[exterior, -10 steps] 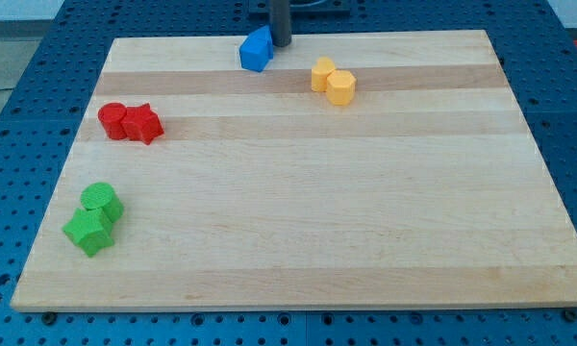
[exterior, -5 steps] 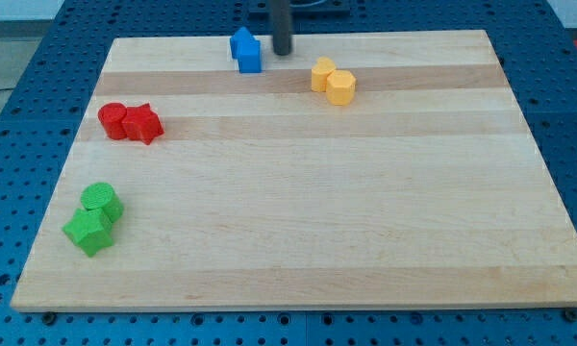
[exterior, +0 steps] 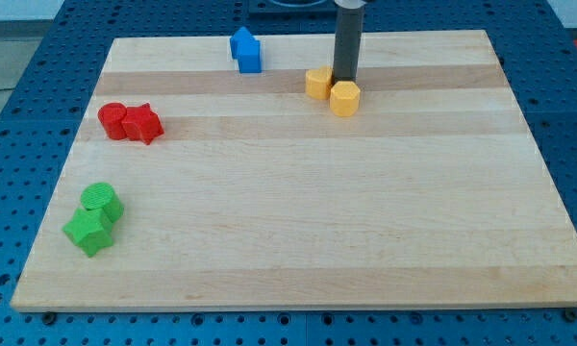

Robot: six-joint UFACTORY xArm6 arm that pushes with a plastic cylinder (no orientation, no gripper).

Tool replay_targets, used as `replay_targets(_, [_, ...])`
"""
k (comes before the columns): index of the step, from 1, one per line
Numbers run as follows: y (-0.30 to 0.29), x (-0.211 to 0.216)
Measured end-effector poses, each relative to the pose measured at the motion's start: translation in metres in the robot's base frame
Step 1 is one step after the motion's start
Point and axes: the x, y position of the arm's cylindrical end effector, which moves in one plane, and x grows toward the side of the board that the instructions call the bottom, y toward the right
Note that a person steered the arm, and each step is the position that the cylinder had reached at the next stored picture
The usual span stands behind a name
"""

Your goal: Separate the yellow heart from yellow hexagon

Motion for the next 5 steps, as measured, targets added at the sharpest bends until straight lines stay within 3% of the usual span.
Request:
replay_targets(3, [-0.063,-0.030])
replay_targets(4, [-0.097,-0.004])
replay_targets(5, [-0.075,-0.020])
